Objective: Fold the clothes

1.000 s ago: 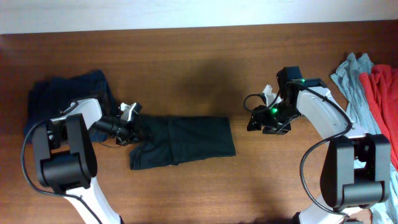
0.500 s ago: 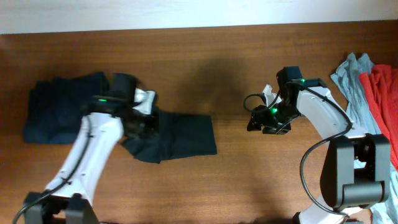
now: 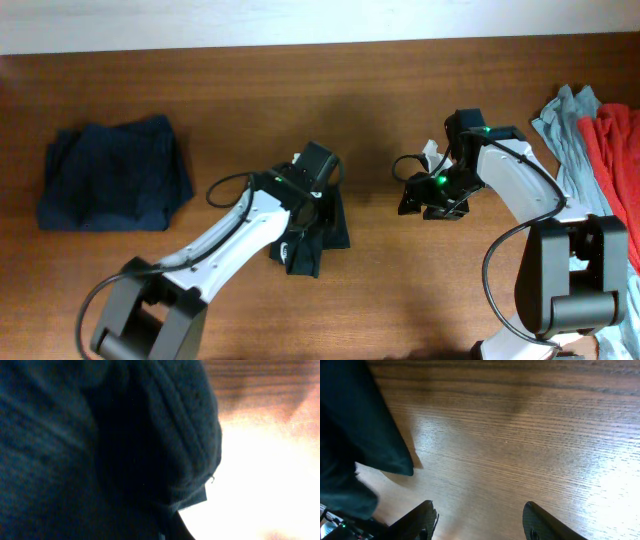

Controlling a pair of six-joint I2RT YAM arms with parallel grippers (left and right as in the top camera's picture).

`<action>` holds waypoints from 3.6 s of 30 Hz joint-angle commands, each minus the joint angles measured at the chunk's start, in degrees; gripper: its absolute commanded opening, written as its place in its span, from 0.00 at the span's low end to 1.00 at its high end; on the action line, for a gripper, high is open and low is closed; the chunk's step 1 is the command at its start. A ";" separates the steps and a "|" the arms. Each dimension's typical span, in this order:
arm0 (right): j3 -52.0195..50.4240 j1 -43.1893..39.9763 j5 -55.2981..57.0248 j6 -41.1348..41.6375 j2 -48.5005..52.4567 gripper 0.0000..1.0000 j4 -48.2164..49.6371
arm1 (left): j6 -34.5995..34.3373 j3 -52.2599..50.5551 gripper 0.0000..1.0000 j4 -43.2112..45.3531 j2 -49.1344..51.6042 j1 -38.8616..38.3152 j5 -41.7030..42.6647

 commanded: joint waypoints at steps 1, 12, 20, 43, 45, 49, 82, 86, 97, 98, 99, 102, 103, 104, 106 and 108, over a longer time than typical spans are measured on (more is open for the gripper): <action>0.87 -0.17 -0.57 -0.17 -1.33 0.61 -0.31 | -5.64 0.44 0.02 1.77 2.47 0.07 -0.90; 0.87 -0.17 -0.57 -0.17 -1.33 0.61 -0.46 | -9.51 0.70 0.49 11.87 5.64 0.17 0.63; 0.87 -0.17 -3.41 -4.24 -1.33 0.61 -0.66 | 0.94 11.47 0.57 -5.77 2.08 9.88 0.00; 1.46 34.51 0.87 8.33 1.01 0.05 33.64 | 14.58 6.91 0.36 -12.31 7.87 22.77 5.40; 1.46 35.01 2.10 8.55 3.32 0.06 32.68 | 14.58 6.91 0.36 -12.33 7.87 22.80 5.38; 1.51 33.27 10.54 12.57 5.79 0.04 24.79 | 14.58 6.91 0.37 -12.98 7.85 23.02 5.38; 9.25 14.21 4.15 0.20 1.09 0.10 3.98 | 35.36 2.78 0.95 -4.74 18.45 22.18 32.30; 9.25 12.11 3.82 0.04 1.09 0.10 3.61 | 42.66 2.80 0.95 -4.57 21.94 22.05 40.02; 9.25 11.82 0.44 -0.37 1.09 0.10 3.41 | 43.23 2.71 0.94 -12.24 22.10 22.34 42.91; 9.22 12.22 -3.26 -2.01 1.09 0.06 3.76 | 42.53 2.71 0.98 -12.41 22.10 21.79 43.15; 9.20 12.61 -3.91 -1.90 1.14 0.04 4.02 | 42.34 2.71 0.99 -12.33 22.10 21.57 43.17; 8.85 14.71 -3.67 1.95 2.21 0.04 5.35 | 39.93 2.71 0.99 -11.54 22.10 21.14 43.39; 8.66 15.19 -3.65 3.37 2.58 0.04 5.75 | 39.58 2.71 0.98 -11.39 22.10 21.14 43.39; 8.33 15.78 -3.43 5.27 3.34 0.04 6.32 | 39.58 2.71 0.94 -11.26 22.10 21.14 43.50; 7.85 16.59 -3.13 8.35 5.09 0.04 6.93 | 39.58 2.71 0.83 -11.23 22.10 21.14 43.85; 7.63 17.18 -3.30 10.43 6.93 0.04 6.97 | 39.58 2.71 0.83 -11.26 22.10 21.14 43.80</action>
